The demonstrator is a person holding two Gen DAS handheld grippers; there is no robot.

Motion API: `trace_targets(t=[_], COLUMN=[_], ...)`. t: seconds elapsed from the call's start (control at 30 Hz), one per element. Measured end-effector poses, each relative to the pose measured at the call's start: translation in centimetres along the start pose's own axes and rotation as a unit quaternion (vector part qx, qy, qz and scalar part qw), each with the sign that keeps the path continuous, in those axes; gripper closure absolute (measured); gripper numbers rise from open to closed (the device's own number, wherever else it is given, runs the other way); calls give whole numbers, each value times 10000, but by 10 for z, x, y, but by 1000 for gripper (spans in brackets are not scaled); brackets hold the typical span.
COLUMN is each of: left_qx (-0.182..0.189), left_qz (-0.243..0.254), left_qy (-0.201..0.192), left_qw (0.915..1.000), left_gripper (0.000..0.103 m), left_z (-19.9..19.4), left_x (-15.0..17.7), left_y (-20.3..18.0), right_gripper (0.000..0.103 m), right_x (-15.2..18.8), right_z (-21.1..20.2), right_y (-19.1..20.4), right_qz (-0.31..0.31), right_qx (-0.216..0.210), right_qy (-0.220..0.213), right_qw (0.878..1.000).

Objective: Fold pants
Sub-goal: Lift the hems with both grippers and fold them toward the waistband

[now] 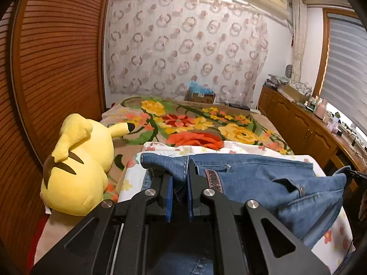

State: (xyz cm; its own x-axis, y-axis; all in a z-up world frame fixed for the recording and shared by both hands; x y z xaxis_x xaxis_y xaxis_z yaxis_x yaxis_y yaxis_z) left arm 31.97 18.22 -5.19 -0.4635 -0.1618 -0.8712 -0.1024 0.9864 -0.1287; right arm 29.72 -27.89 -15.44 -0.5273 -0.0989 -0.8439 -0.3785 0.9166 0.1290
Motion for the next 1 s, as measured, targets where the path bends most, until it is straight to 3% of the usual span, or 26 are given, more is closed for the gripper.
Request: trace_targets(t=[0.63,0.93,1.0], left_qx=[19,-297,-355], left_qz=[121,209,269], left_qy=[-133,524,608], left_qw=[9998,9980,9972], left_gripper=[92,90,81], left_z=[66,95,94], left_x=[-55,-22,-17], left_y=[-7,-1,-1], right_gripper=[97,97,97], right_x=[-22,-10,-12], right_z=[13,28,27], right_y=[-9,-2,-2], right_qz=[1,41,58], right_qx=[309,265,252], right_qy=[-29,377,435], right_qw=[9995,9989,9987])
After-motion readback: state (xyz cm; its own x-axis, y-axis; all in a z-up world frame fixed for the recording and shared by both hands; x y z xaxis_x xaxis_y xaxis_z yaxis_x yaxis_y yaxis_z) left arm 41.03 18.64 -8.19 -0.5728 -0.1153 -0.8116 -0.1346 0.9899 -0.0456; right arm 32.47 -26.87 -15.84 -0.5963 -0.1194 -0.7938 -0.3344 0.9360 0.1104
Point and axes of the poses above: each gripper's, at about its wrist camera, not at the fingertips, and z roughly the way its jaws point, y to its left, x to its underside, the point moved 8 cm from there along z, roughly the way its jaws point, and after that the axes turned 4 degrees about -y, right-handed, at the moved point
